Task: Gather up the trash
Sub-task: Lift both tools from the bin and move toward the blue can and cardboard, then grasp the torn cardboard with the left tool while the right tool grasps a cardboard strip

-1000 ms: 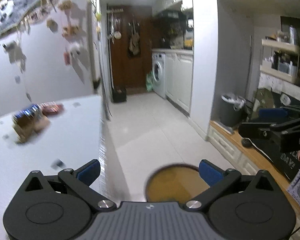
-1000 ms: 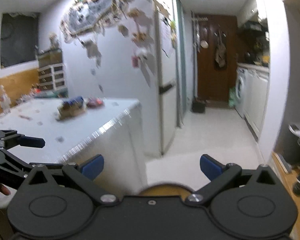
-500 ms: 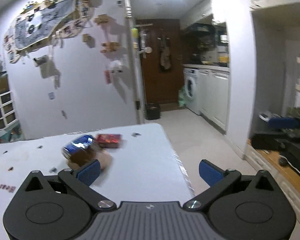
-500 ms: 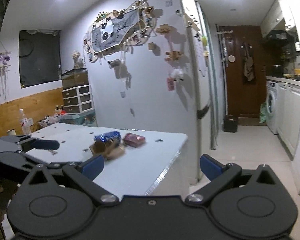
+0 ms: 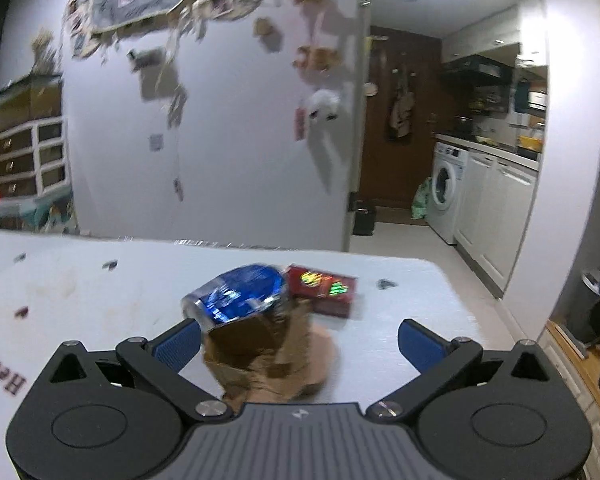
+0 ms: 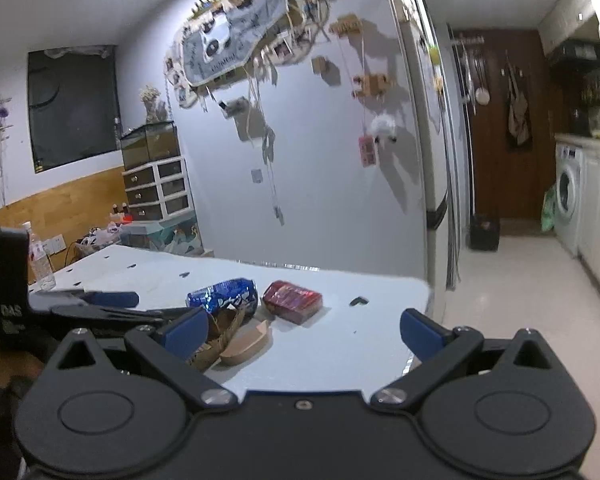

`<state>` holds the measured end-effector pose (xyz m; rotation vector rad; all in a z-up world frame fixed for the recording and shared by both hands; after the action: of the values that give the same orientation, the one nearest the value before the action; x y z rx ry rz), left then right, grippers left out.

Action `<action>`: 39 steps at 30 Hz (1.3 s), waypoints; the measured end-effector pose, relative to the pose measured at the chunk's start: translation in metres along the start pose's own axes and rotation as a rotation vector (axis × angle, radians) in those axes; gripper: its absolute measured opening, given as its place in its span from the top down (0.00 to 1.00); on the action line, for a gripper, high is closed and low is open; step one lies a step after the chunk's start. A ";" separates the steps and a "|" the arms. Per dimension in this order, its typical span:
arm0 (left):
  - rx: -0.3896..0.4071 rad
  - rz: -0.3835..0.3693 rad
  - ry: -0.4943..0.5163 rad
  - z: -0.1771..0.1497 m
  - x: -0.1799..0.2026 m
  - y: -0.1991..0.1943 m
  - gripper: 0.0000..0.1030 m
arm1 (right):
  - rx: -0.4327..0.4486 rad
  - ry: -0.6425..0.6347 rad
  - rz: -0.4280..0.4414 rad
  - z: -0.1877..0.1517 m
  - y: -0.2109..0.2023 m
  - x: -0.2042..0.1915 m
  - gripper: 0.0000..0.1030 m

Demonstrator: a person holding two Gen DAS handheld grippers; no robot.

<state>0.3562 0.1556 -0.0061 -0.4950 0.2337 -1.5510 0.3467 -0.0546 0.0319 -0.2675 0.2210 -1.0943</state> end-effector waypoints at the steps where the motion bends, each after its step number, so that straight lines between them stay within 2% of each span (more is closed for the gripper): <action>1: -0.003 0.002 -0.009 -0.002 -0.006 0.006 0.00 | -0.014 0.005 0.000 -0.002 0.009 -0.002 0.00; 6: -0.030 -0.057 -0.074 -0.020 -0.031 0.022 0.00 | -0.088 0.010 -0.019 -0.013 0.050 -0.009 0.00; 13: -0.061 -0.087 0.018 -0.032 -0.037 0.030 0.00 | -0.182 0.058 -0.082 -0.018 0.105 -0.021 0.01; 15: -0.063 -0.093 0.064 -0.035 -0.035 0.032 0.00 | -0.218 0.056 -0.107 -0.019 0.121 -0.026 0.09; 18: -0.063 -0.081 0.121 -0.040 -0.034 0.035 0.00 | -0.293 0.073 -0.144 -0.026 0.146 -0.033 0.10; 23: -0.090 -0.087 0.088 -0.042 -0.040 0.041 0.00 | -0.378 0.102 -0.180 -0.041 0.178 -0.041 0.13; 31: -0.122 -0.121 0.035 -0.040 -0.048 0.051 0.00 | -0.369 0.182 -0.171 -0.049 0.197 -0.057 0.13; 35: -0.138 -0.103 -0.008 -0.040 -0.054 0.055 0.00 | -0.355 0.145 -0.210 -0.049 0.204 -0.065 0.13; 39: -0.142 -0.103 -0.004 -0.041 -0.051 0.054 0.00 | -0.340 0.064 -0.237 -0.052 0.203 -0.071 0.15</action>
<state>0.3845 0.1968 -0.0747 -0.6297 0.3210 -1.6405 0.4700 0.0913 -0.0794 -0.5741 0.4429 -1.2996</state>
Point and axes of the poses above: each gripper's, at about its wrist camera, not at the fingertips, and y roughly the way its jaws point, x to its right, z to its top, the point moved 7 cm from there along y, roughly the way its jaws point, and after that the axes turned 9 degrees about -y, right-handed, at the moved point
